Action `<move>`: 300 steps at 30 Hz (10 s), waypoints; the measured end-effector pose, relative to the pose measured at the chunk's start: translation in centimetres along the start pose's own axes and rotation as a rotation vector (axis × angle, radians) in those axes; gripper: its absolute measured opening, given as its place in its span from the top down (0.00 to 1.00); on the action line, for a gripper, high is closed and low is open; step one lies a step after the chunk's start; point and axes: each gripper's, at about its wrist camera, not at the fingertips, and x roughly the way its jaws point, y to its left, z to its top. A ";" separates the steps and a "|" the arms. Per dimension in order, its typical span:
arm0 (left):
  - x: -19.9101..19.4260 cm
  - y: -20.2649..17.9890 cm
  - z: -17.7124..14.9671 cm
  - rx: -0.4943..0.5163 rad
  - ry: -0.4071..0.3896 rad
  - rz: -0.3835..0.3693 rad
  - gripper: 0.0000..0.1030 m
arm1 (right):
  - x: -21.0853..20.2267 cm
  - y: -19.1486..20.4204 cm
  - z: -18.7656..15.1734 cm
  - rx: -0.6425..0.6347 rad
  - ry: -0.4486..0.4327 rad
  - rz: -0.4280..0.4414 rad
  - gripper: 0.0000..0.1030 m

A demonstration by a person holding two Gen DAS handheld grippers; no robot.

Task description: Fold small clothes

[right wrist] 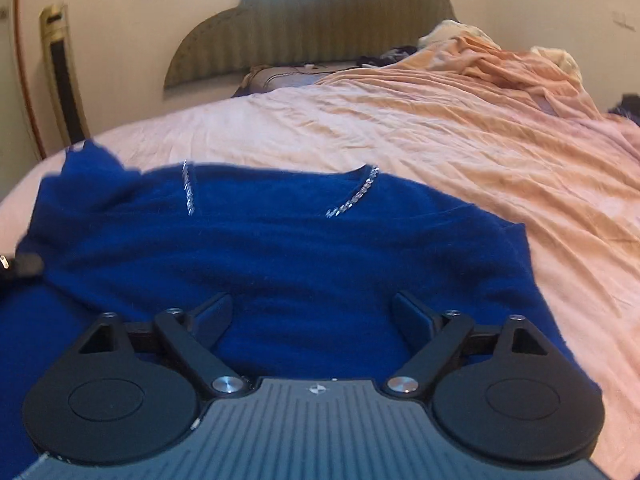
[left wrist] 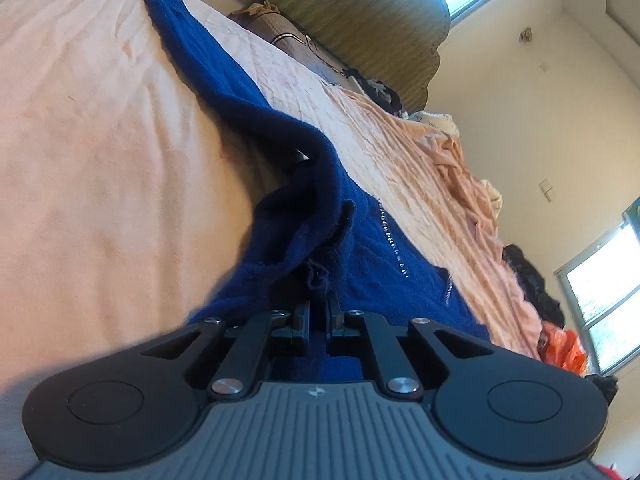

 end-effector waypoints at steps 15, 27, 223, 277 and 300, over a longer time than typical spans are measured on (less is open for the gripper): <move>-0.4 12.4 15.4 -0.433 -0.309 -0.089 0.04 | -0.1 0.0 -0.3 0.015 0.001 0.017 0.05; 7.6 10.7 20.8 -0.083 -0.300 0.217 0.62 | 0.1 0.1 -0.3 0.035 -0.004 0.023 0.05; -9.9 -9.6 -15.9 0.746 0.075 0.298 0.00 | -21.5 8.8 -16.6 0.058 0.004 -0.131 0.00; -10.2 -9.5 -16.1 0.729 0.064 0.296 0.00 | -22.1 9.3 -17.5 0.056 -0.035 -0.139 0.00; -13.3 -9.5 -18.7 0.744 0.074 0.314 0.00 | -24.5 9.7 -18.4 0.034 0.031 -0.109 0.00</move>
